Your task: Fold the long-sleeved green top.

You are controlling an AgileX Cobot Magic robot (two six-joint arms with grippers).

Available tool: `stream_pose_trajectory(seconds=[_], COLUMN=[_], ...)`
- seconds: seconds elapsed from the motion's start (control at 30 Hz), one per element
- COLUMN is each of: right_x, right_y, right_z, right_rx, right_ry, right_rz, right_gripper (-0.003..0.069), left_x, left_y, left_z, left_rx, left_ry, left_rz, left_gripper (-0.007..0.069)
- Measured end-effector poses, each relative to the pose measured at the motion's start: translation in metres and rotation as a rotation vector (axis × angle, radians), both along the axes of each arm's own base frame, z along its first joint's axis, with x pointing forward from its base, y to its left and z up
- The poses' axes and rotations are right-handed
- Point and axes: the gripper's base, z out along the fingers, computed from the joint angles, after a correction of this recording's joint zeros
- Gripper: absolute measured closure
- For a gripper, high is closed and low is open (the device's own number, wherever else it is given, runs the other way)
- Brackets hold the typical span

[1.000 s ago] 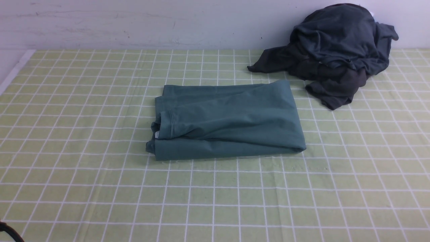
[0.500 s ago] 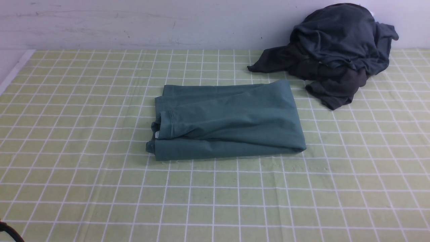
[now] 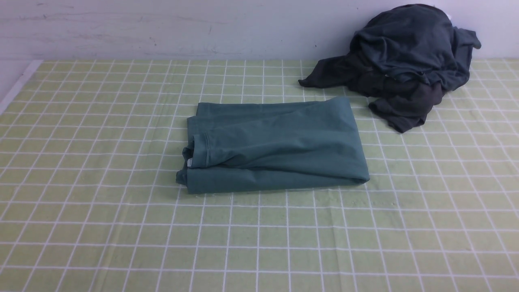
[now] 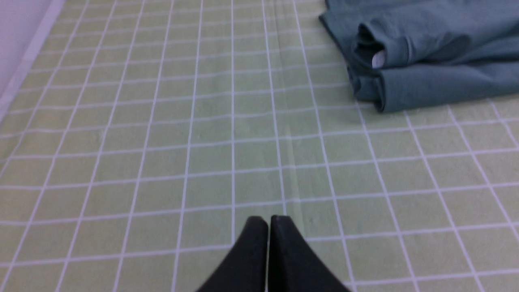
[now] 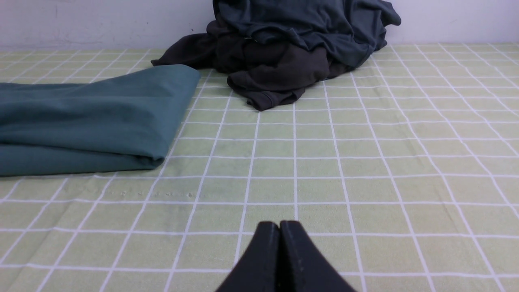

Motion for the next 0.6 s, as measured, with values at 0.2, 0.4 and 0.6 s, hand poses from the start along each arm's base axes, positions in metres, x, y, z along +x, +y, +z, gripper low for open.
stream_pose_trajectory(seconds=[0.2,0.4,0.6], right_x=[0.000,0.000,0.000], right_y=[0.000,0.000,0.000], right_z=[0.000,0.000,0.000], right_rx=[0.000,0.000,0.000], right_ry=[0.002,0.002,0.002], right_rz=[0.000,0.000,0.000], right_gripper=[0.0673,0.0673,0.0673], left_x=[-0.004,0.007,0.009], left_y=[0.000,-0.004,-0.004], left_z=[-0.035,-0.058,-0.058], left_rx=[-0.008,-0.020,-0.028], left_ry=[-0.081,-0.206,-0.255], left_rz=[-0.012,-0.007,0.006], left_gripper=[0.0628,0.0628,0.0628])
